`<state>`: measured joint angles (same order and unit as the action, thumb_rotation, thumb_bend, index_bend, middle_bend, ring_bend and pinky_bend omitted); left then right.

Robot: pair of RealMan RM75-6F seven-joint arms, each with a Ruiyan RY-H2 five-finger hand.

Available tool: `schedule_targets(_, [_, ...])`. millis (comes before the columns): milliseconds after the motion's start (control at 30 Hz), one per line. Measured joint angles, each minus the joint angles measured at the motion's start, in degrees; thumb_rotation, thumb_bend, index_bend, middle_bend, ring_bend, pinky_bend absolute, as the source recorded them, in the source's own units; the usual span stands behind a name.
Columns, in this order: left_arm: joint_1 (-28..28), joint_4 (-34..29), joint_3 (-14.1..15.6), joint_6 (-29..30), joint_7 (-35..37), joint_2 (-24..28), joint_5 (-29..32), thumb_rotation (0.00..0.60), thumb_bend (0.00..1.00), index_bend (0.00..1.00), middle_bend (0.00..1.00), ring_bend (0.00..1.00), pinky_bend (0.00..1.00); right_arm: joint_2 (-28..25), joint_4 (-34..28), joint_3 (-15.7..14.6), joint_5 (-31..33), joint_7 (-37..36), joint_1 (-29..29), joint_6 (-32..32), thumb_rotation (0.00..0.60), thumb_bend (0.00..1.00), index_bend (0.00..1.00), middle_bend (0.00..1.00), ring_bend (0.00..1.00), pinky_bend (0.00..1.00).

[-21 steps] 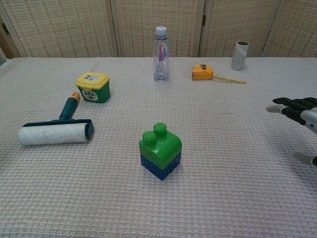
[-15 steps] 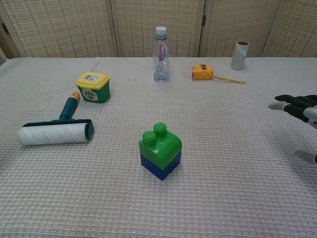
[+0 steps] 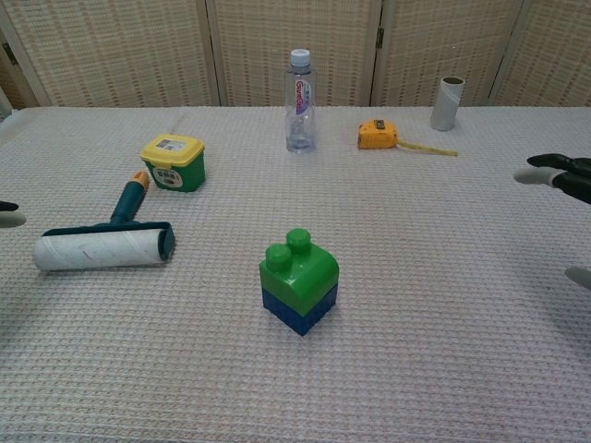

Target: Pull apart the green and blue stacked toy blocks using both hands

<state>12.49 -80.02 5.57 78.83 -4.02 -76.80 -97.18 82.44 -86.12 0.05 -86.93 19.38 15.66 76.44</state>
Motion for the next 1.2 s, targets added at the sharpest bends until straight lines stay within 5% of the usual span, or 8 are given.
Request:
schedule_targets(533, [9.47, -6.29, -3.52, -12.02, 17.31, -6.27, 2.97, 0.6, 0.24, 0.0, 0.0, 0.0, 0.0, 0.99, 1.67, 1.81, 2.46, -0.54, 0.8, -2.44, 0.6, 0.37, 0.0, 0.0, 0.0, 0.0])
schedule_targets(900, [12.5, -7.72, -5.58, -15.83, 17.29, -12.92, 7.18, 0.6, 0.24, 0.0, 0.0, 0.0, 0.0, -1.08, 0.32, -0.65, -5.23, -8.52, 0.6, 0.66, 0.6, 0.37, 0.0, 0.0, 0.0, 0.0])
schedule_targets(1200, [15.64, -7.33, -8.66, -19.29, 18.57, -16.32, 11.11, 0.6, 0.24, 0.0, 0.0, 0.0, 0.0, -2.1, 0.09, -0.56, -4.72, -9.61, 0.51, 0.4, 0.6, 0.37, 0.0, 0.0, 0.0, 0.0])
